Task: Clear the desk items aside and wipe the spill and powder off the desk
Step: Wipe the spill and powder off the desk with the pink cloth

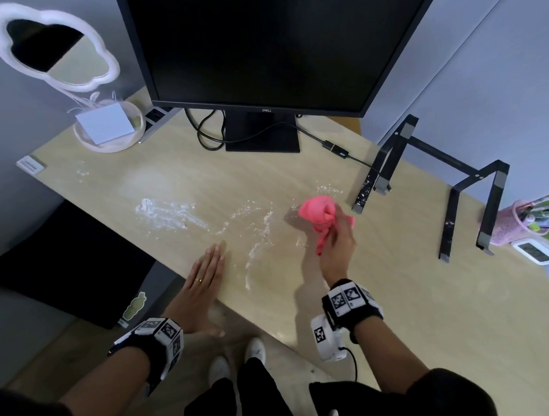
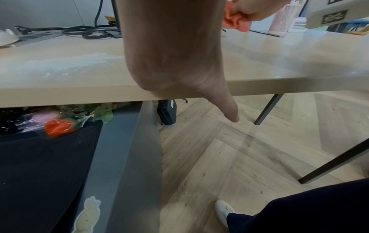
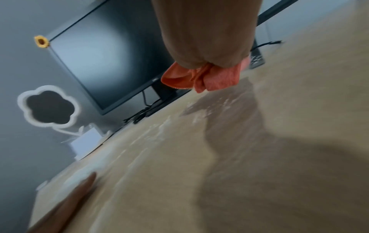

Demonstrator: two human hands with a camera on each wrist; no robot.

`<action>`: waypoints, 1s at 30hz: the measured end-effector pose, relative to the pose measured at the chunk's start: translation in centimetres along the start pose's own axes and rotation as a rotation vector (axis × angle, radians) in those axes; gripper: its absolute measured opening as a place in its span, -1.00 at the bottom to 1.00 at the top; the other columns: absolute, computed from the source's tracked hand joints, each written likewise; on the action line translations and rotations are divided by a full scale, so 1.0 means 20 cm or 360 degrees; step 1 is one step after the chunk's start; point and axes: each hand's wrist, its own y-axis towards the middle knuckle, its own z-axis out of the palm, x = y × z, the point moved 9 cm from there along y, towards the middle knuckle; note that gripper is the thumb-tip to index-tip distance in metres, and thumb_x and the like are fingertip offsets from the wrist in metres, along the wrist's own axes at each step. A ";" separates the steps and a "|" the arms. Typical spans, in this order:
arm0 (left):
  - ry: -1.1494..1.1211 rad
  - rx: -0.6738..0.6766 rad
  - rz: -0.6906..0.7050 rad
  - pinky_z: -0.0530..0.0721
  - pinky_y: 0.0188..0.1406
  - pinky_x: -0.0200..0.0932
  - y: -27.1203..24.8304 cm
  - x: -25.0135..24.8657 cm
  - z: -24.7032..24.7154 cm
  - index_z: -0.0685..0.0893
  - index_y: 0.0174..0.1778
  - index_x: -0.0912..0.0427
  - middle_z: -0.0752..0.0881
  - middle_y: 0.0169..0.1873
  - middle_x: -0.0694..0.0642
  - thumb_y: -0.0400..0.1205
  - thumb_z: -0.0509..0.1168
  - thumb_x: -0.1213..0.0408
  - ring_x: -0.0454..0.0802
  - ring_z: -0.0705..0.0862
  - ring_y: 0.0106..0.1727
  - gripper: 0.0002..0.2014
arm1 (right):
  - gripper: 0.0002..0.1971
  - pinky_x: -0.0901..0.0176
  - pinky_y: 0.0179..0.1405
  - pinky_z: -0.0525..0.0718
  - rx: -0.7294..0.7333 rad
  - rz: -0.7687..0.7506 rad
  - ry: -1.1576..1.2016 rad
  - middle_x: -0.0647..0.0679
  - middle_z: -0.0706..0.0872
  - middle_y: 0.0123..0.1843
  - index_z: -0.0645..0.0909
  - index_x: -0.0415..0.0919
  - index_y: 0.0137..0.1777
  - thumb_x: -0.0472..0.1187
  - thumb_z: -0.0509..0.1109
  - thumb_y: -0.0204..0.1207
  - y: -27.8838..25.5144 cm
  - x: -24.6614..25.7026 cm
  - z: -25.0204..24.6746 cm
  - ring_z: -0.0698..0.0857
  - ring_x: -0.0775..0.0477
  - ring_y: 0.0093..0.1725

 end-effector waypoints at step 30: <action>0.0076 0.0060 -0.0113 0.15 0.54 0.22 0.03 0.06 -0.06 0.04 0.61 0.43 -0.04 0.64 0.39 -0.18 0.20 -0.66 0.35 0.00 0.65 0.59 | -0.44 -0.20 -0.09 0.74 -0.0055 0.0374 0.0450 -0.07 0.66 0.16 0.51 0.02 0.37 -0.55 0.05 0.54 0.05 -0.10 0.06 0.69 -0.37 0.00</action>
